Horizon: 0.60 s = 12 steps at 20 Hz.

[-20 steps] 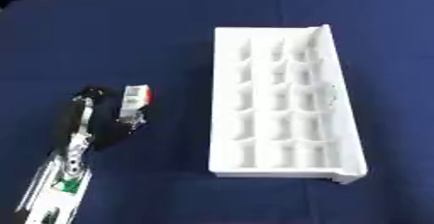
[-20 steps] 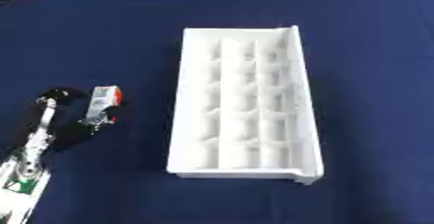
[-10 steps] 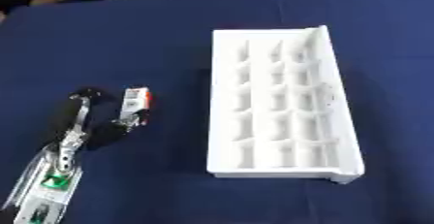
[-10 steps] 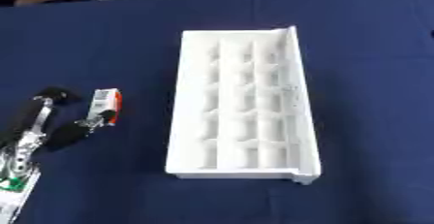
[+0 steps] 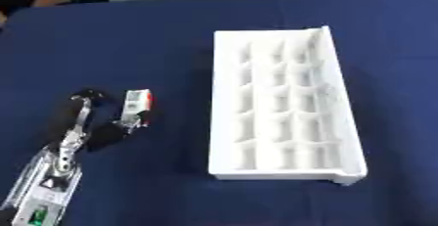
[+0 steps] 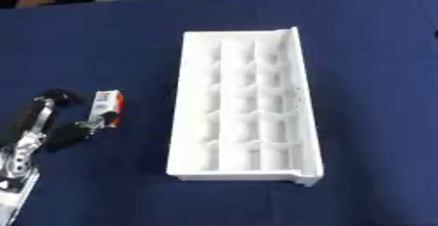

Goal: Pick up objects on the table and place them in the box.

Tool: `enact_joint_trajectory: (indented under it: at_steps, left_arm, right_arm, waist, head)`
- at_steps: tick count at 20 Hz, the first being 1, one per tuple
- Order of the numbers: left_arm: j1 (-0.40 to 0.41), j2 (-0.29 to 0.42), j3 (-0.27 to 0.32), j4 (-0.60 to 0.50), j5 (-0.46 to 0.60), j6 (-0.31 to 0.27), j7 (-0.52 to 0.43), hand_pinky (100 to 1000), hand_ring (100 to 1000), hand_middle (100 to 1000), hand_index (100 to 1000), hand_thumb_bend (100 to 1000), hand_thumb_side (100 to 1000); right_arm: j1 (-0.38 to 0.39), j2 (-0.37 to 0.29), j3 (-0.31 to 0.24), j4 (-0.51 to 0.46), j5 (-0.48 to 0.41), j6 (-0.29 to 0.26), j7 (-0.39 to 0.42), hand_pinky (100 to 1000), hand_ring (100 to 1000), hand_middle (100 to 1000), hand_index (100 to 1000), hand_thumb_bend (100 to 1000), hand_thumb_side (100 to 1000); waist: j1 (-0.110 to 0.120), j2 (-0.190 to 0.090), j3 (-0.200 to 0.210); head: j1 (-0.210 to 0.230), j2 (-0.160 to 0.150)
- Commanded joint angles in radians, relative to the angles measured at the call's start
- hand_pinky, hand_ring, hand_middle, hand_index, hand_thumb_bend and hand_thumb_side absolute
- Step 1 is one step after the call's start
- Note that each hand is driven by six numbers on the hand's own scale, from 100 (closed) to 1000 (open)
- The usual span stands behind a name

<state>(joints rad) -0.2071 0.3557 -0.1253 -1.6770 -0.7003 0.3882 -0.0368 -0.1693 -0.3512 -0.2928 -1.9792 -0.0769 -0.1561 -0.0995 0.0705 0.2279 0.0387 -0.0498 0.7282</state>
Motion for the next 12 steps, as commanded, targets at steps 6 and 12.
enact_joint_trajectory:
  at_steps: [6,12]
  left_arm:
    - [-0.016,0.014,-0.008,-0.02,-0.008,0.003,-0.006,782,807,816,716,822,623]
    - [-0.023,0.012,-0.017,-0.005,-0.027,0.005,-0.013,783,806,817,714,818,621]
  right_arm:
    - [-0.006,-0.019,-0.002,-0.021,0.0,-0.002,0.003,604,663,702,807,100,964]
    - [-0.005,-0.018,-0.002,-0.021,-0.002,-0.002,0.004,604,663,703,807,100,964]
  waist:
    - [-0.004,-0.018,-0.001]
    - [-0.005,-0.017,-0.002]
  head:
    - [0.004,-0.012]
    - [0.007,-0.011]
